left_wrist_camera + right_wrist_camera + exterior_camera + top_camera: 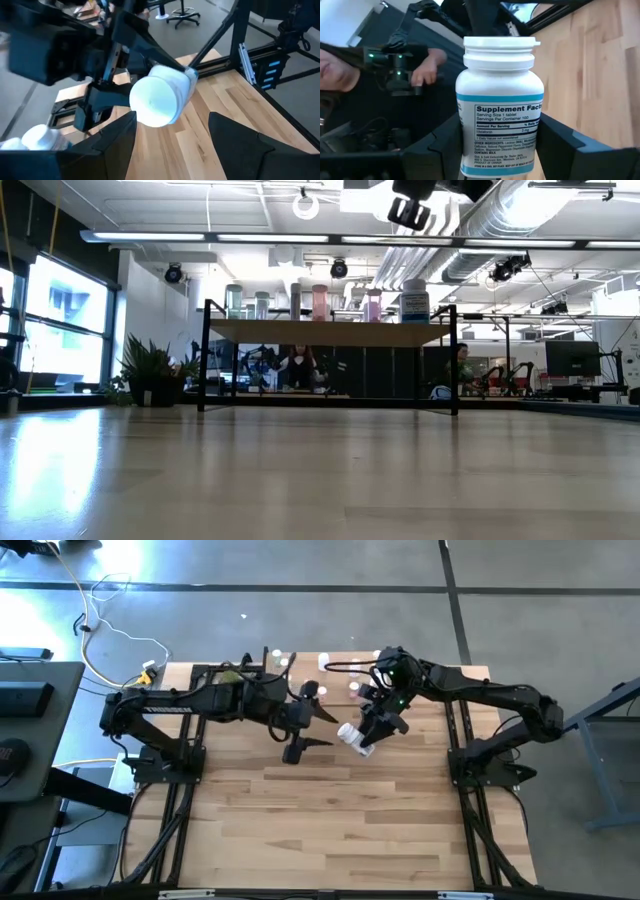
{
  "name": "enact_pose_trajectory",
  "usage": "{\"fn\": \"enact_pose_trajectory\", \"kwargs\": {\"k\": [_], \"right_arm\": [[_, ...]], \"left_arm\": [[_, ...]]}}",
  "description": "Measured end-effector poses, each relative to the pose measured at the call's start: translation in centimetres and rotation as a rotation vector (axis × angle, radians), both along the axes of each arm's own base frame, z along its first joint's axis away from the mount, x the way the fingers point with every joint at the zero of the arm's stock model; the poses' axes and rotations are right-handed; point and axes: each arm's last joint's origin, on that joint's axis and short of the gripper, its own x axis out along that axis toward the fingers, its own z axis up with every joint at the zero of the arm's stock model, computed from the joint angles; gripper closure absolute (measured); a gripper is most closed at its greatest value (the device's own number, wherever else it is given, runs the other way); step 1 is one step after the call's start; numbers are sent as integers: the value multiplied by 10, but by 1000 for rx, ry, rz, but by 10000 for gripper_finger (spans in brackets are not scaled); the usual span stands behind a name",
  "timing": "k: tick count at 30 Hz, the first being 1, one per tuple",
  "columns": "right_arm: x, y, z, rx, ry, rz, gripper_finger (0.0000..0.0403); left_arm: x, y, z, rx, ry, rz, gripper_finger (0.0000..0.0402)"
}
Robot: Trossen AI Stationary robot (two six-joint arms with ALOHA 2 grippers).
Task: Pick and place medicine bottles onto shelf by color
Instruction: Put the white blue pill bottle on the shelf
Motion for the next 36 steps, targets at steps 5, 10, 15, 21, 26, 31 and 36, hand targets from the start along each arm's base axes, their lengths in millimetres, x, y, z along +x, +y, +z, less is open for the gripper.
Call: {"fn": "enact_pose_trajectory", "kwargs": {"k": [5, 10, 15, 21, 26, 31, 36], "right_arm": [[1, 4, 0, 34, 35, 4, 215], [2, 10, 0, 50, 49, 32, 215], [3, 17, 0, 63, 51, 74, 215], [4, 20, -1, 59, 57, 73, 215], [5, 22, 0, 74, 64, 75, 215], [6, 25, 1, 71, 64, 76, 215], [7, 31, 0, 83, 89, 86, 215]], "left_arm": [[9, -2, -6, 0, 0, -9, 165], [15, -1, -9, -2, -9, -10, 165], [18, -2, -6, -36, -60, -54, 165], [22, -6, -8, -90, -66, -138, 165], [27, -7, -11, -92, -74, -142, 165], [33, -6, -11, -91, -117, -144, 165], [33, -3, -13, -100, -97, -123, 165]]}}
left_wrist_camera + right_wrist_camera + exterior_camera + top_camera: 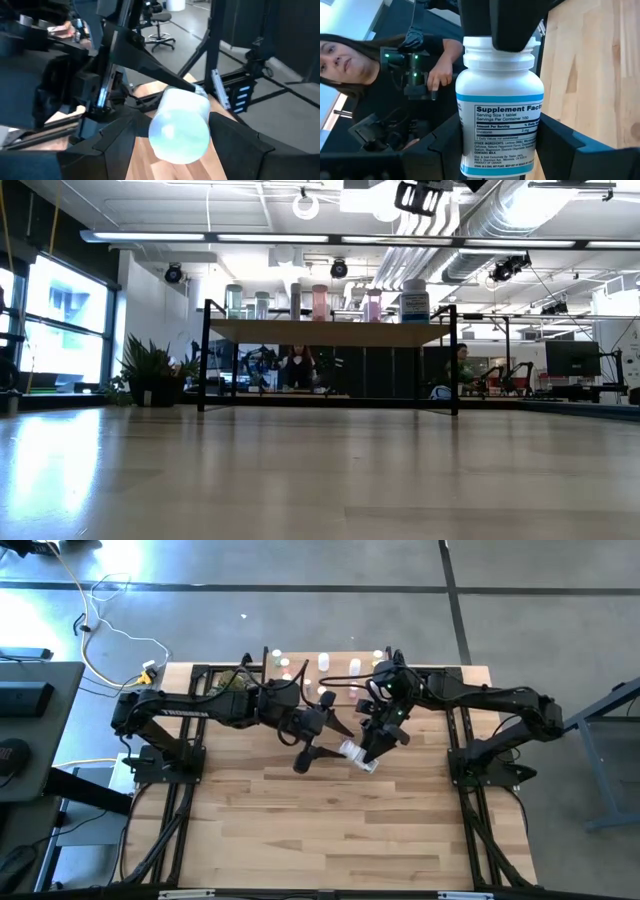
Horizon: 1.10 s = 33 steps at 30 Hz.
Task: Pick and place medicine bottles onto shelf by color
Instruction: Put the white blue pill bottle on the shelf
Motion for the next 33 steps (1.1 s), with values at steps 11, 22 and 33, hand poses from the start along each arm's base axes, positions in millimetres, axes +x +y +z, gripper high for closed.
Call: {"fn": "enact_pose_trajectory", "kwargs": {"k": [11, 22, 33], "right_arm": [[2, -1, 2, -23, -38, -15, 215], [4, -2, 8, 4, -69, -19, 215], [4, -2, 8, 4, -73, -13, 215]], "left_arm": [[0, -2, 0, -14, 3, -25, 165], [0, -4, 0, -17, -1, -45, 166], [0, -3, 0, -19, 0, -45, 232]]}}
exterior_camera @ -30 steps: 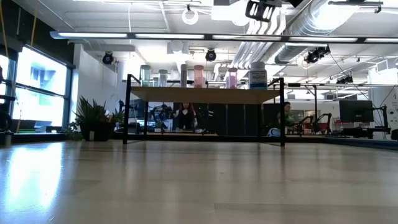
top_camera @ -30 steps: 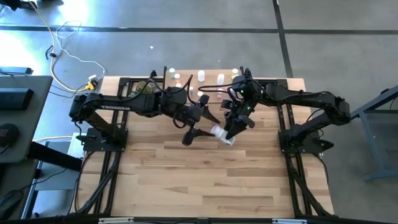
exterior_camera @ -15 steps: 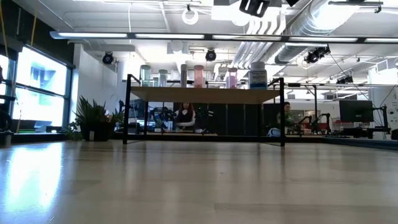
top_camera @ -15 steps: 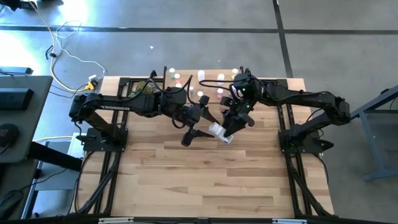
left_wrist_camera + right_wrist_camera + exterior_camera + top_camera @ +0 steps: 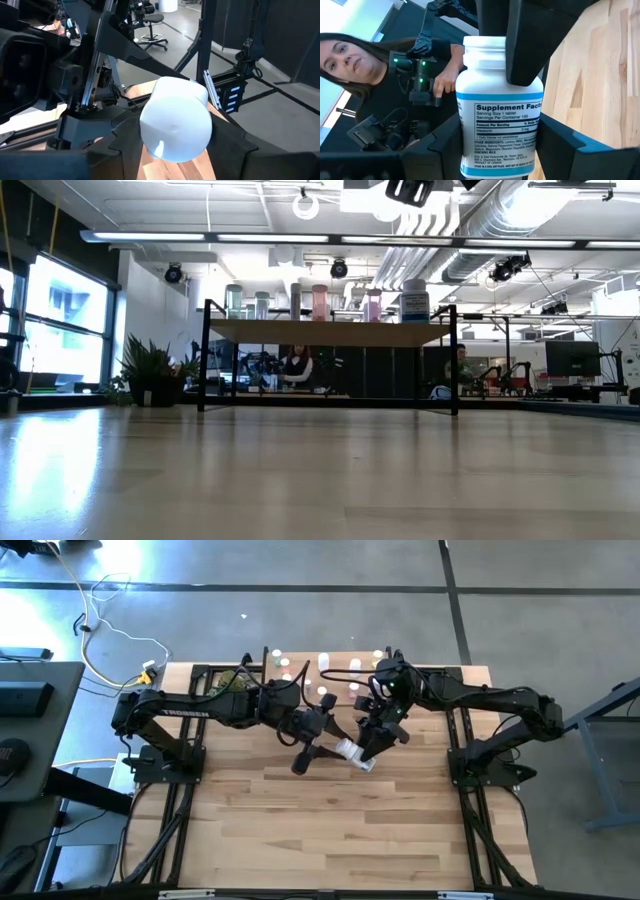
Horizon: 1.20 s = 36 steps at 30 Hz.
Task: Pick and place medicine bottles onto shelf by color
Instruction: Put the white blue pill bottle on the shelf
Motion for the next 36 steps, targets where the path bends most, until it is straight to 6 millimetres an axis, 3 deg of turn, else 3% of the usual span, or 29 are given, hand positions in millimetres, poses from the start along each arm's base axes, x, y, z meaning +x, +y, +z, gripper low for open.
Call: {"fn": "enact_pose_trajectory", "kwargs": {"k": [8, 19, 36], "right_arm": [[0, 0, 0, -2, 1, -6, 205], [2, -3, -1, -53, 11, -112, 145], [-12, -62, -2, -110, -4, -350, 142]], "left_arm": [[0, 0, 0, 3, 1, 5, 232], [-2, 5, -5, 48, 55, 67, 232], [-14, 53, -11, 69, 150, 321, 232]]}}
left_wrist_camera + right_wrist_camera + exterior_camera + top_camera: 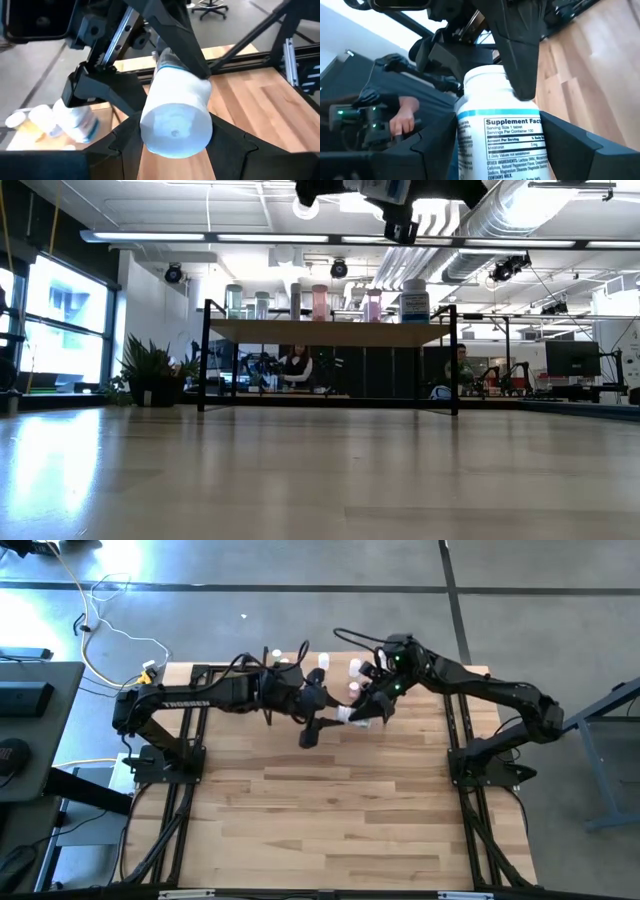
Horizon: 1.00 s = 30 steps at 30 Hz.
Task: Pick and place medicine bottles onto shelf by color
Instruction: Put the white blue pill bottle on the shelf
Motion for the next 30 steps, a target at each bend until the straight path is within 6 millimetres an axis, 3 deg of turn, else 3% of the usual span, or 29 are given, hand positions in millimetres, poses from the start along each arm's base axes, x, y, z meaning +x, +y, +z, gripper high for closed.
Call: {"fn": "enact_pose_trajectory", "kwargs": {"k": [8, 30], "right_arm": [[-3, -8, 0, -3, -3, -30, 142], [-2, -7, 0, -47, 6, -82, 131]], "left_arm": [[-2, 10, 1, 2, -14, 26, 232], [-3, 12, 1, 62, -9, 21, 242]]}}
